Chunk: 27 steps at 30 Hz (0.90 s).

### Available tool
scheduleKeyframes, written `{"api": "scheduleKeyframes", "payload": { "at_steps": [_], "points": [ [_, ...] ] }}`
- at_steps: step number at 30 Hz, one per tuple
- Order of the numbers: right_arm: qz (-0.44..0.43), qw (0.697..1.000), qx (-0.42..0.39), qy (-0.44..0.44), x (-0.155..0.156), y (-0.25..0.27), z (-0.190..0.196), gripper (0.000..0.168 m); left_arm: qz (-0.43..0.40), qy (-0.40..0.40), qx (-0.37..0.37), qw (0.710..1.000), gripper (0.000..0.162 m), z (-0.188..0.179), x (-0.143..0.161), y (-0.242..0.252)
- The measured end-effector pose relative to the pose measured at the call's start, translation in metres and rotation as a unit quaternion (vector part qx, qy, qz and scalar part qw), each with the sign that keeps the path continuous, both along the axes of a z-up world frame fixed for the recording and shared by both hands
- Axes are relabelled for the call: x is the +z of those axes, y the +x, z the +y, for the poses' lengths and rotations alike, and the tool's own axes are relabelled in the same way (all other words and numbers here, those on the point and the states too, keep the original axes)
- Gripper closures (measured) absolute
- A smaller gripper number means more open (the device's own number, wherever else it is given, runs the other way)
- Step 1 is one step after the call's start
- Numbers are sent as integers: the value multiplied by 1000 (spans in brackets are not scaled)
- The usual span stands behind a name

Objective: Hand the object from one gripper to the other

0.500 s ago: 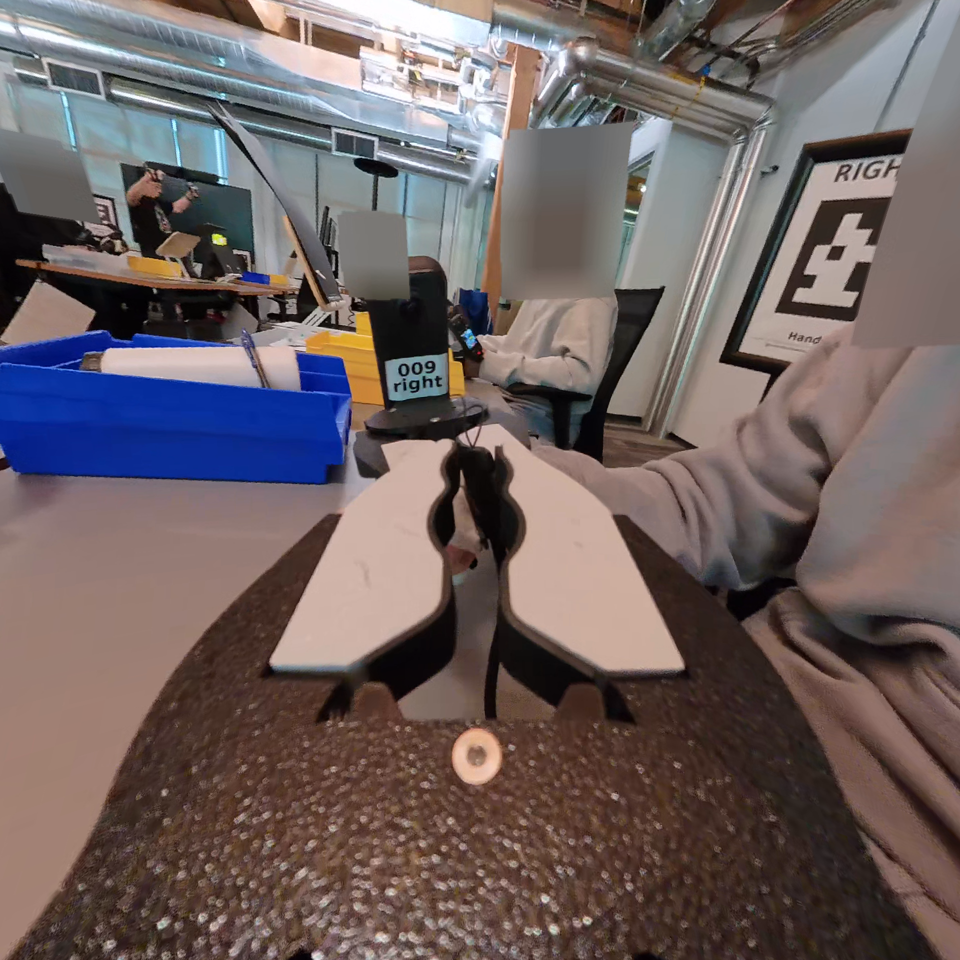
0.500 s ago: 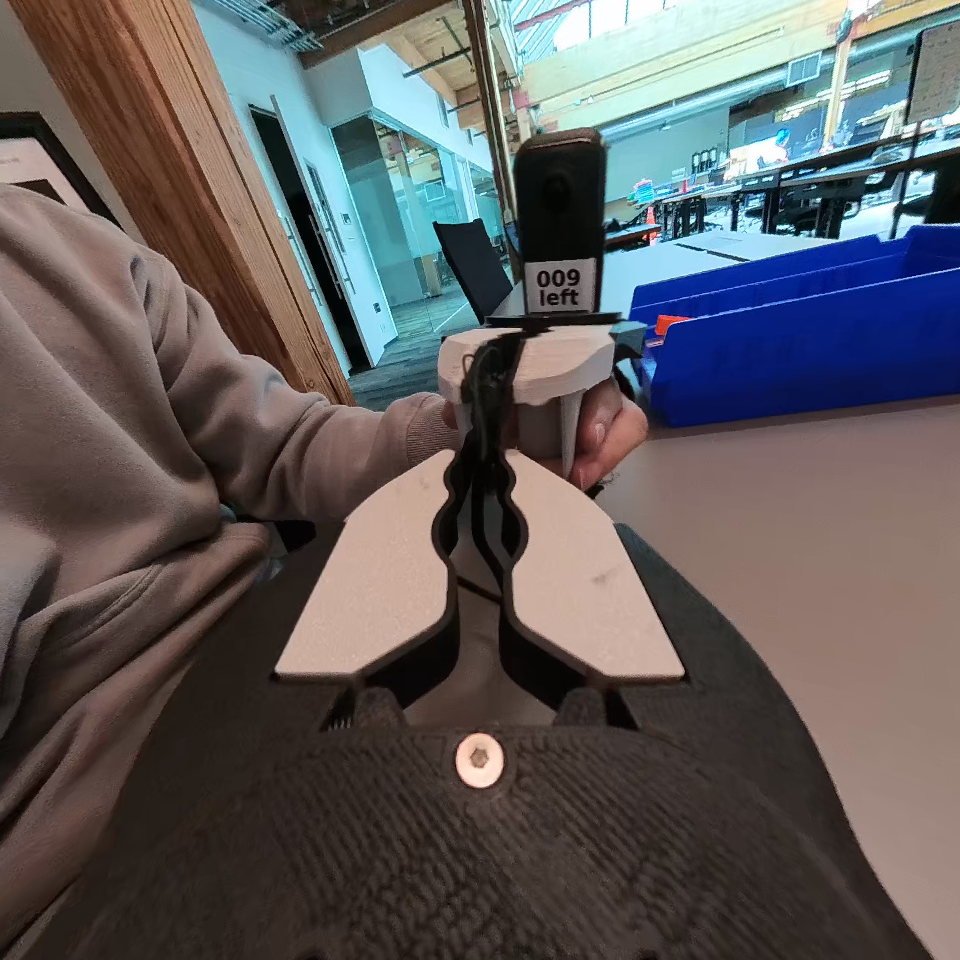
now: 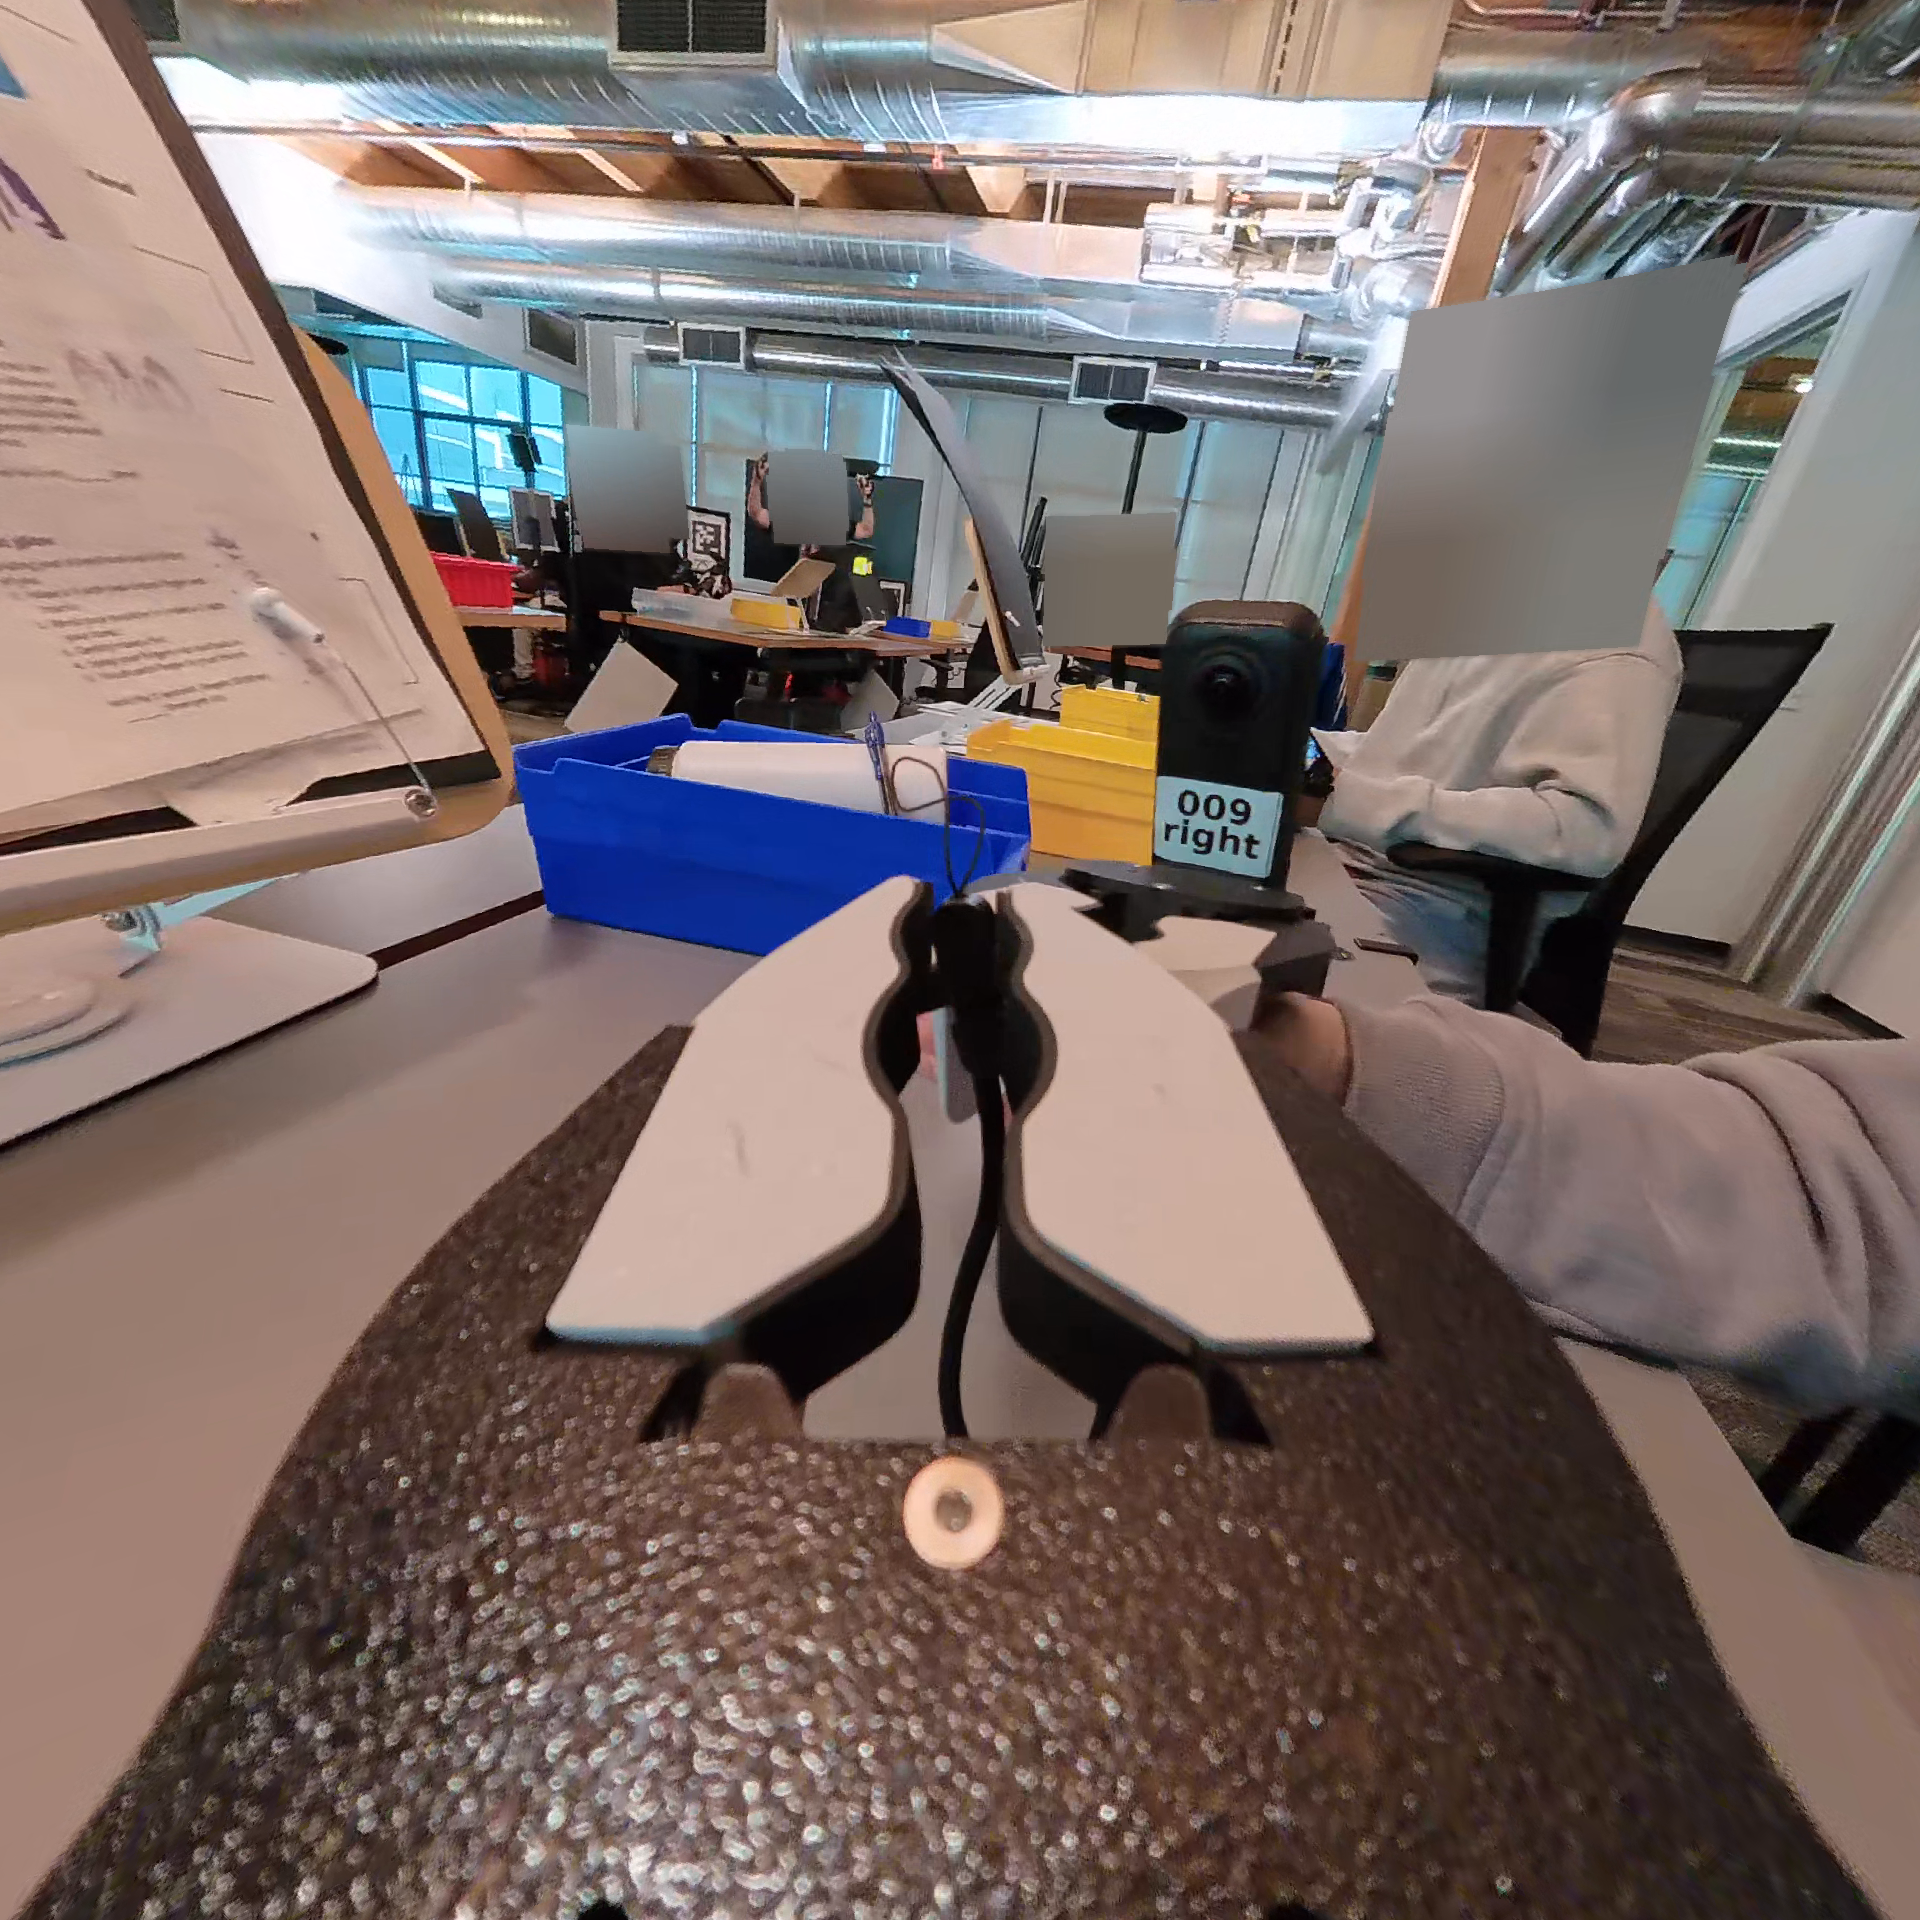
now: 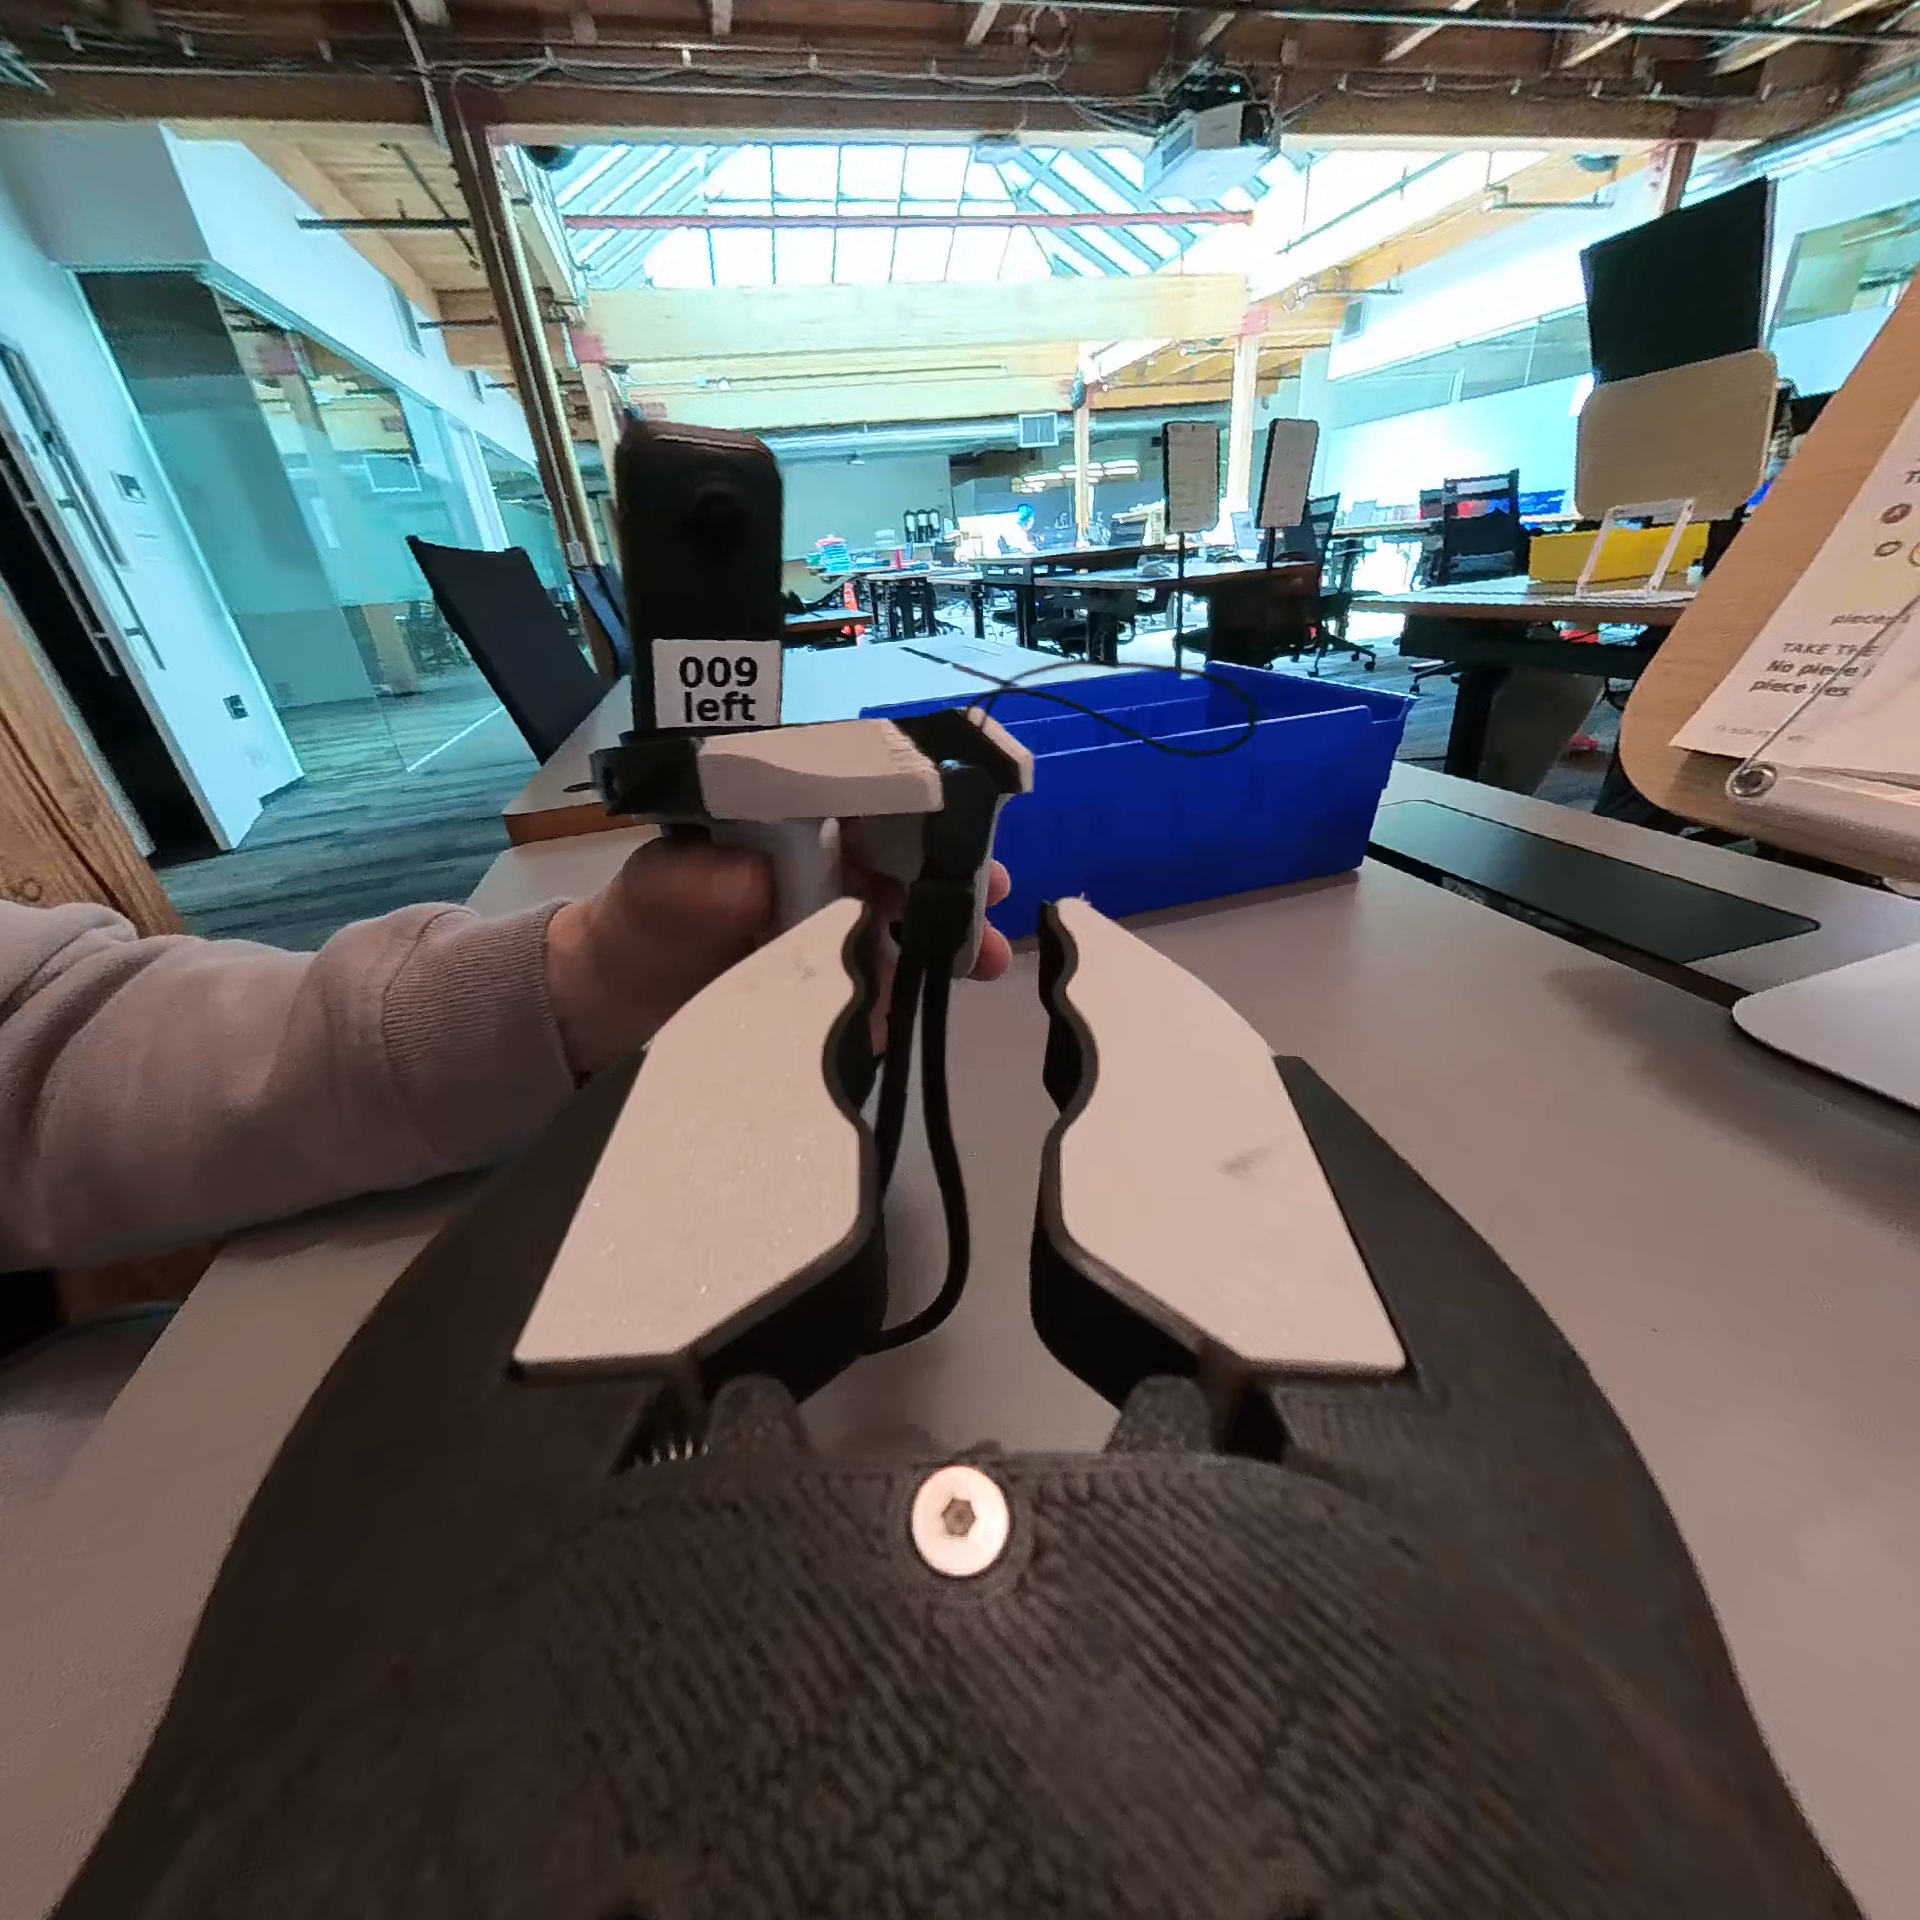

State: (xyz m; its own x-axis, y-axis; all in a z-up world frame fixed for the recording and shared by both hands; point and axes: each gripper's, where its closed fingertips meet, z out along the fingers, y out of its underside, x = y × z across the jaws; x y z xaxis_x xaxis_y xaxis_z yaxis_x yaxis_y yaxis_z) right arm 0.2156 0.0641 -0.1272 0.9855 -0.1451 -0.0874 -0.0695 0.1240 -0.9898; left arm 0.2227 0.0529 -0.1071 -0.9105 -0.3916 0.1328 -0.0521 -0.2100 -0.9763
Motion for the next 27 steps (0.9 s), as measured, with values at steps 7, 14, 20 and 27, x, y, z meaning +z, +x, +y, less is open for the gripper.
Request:
{"api": "scheduleKeyframes", "payload": {
  "at_steps": [7, 14, 20, 27],
  "points": [
    [-22, 999, 35, -32, -2, -10, 1, 156, -24, 9, -24, 999, 151, -7, 1, -10],
    [-21, 998, -64, -8, 21, 19, -29, 157, -40, -10, 7, 999, 131, 1, 4, -4],
    [104, 974, -189, 69, 69, 68, -132, 156, -26, 34, 44, 998, 132, 1, -15, 10],
    [126, 870, -431, -205, 70, 148, -269, 156, -3, 37, 45, 998, 135, 0, -20, 14]
  ]
}}
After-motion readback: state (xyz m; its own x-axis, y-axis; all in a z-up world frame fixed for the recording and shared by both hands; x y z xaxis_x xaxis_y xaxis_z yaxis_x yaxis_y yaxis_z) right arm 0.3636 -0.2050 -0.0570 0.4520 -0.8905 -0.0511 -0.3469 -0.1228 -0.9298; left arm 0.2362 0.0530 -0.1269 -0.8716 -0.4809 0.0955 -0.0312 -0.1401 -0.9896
